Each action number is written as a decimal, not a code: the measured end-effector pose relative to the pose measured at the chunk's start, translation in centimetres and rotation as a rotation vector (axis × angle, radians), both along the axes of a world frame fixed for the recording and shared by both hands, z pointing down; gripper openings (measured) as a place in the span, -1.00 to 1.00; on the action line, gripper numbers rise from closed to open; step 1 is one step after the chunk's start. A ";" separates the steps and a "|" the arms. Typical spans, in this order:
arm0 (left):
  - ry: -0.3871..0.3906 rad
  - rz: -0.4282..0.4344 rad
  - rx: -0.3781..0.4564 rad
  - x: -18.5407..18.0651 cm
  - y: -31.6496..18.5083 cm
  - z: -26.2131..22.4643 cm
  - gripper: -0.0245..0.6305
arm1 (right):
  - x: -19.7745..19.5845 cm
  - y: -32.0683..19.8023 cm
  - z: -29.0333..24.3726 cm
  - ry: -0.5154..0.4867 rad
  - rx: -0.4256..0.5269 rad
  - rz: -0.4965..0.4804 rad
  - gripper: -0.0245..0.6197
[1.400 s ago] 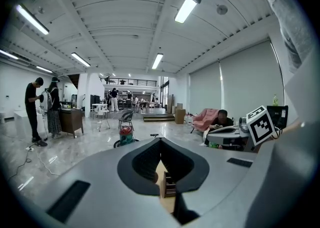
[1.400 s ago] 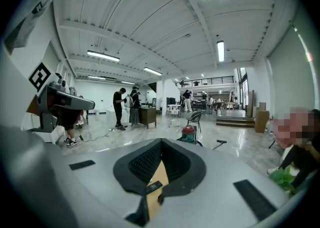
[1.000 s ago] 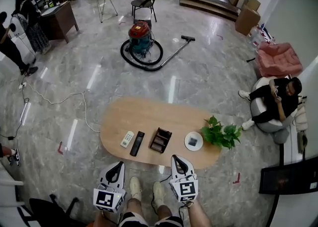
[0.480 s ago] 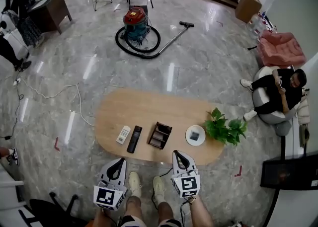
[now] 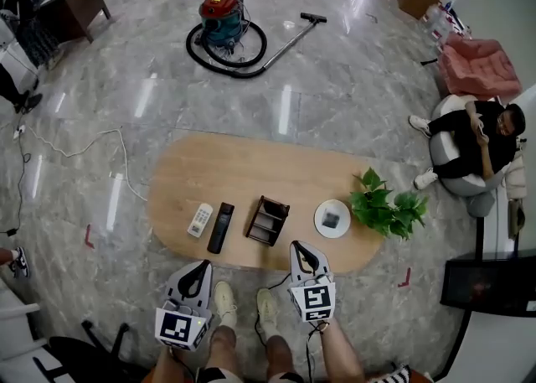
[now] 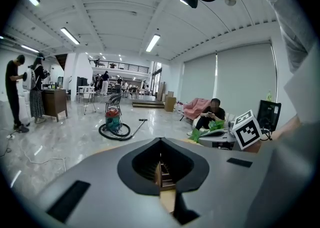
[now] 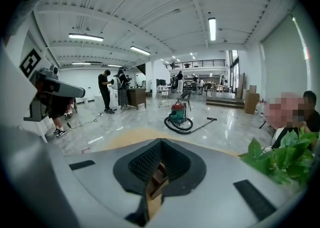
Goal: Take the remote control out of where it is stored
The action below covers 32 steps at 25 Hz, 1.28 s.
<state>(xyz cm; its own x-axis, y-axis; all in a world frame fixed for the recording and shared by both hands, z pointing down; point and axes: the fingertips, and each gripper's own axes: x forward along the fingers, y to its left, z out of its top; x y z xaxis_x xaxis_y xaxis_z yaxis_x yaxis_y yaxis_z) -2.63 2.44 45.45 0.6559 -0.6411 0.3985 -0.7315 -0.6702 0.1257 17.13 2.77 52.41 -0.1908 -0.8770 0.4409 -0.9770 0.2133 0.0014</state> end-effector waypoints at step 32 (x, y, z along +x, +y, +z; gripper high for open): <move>-0.025 0.034 -0.121 1.9 -2.6 10.4 -0.91 | 1.8 -5.3 11.3 0.023 -0.079 -0.014 -0.90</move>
<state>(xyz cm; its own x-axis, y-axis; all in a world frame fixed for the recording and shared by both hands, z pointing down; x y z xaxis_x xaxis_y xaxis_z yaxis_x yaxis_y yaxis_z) -0.74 -0.12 55.81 0.6650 -0.5652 0.4882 -0.7128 -0.6753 0.1892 18.89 -2.51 63.70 -0.1923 -0.8366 0.5129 -0.9737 0.2277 0.0063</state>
